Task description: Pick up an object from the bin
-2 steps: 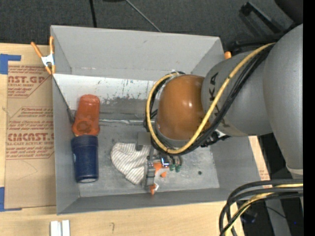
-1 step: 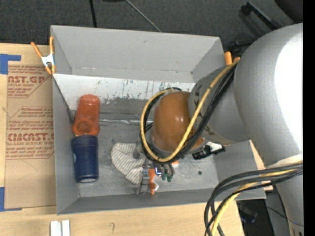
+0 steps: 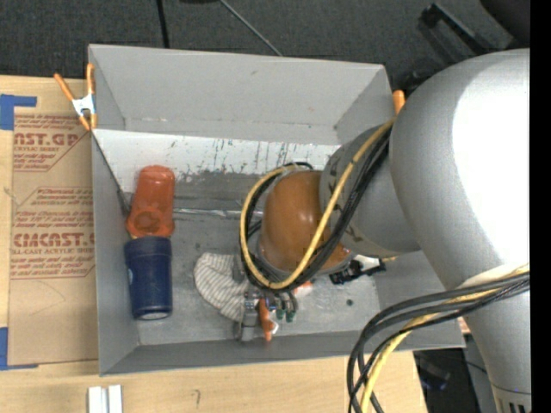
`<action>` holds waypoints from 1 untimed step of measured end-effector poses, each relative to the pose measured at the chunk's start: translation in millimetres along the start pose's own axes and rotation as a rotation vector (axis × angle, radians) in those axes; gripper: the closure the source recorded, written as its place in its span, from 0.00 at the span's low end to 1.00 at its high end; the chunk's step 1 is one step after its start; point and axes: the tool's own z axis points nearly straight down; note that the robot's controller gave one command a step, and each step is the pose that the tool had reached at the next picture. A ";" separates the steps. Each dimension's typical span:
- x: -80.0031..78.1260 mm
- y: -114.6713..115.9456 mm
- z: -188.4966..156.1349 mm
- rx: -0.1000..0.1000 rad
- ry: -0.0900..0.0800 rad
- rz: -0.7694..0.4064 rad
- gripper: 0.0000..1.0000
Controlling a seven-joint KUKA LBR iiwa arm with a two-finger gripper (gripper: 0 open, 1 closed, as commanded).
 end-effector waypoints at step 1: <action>2.4 1.4 -32.1 0.000 0.008 -0.007 0.00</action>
Offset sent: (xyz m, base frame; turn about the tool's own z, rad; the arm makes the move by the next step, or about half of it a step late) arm -0.0171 0.0217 0.0247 -0.0356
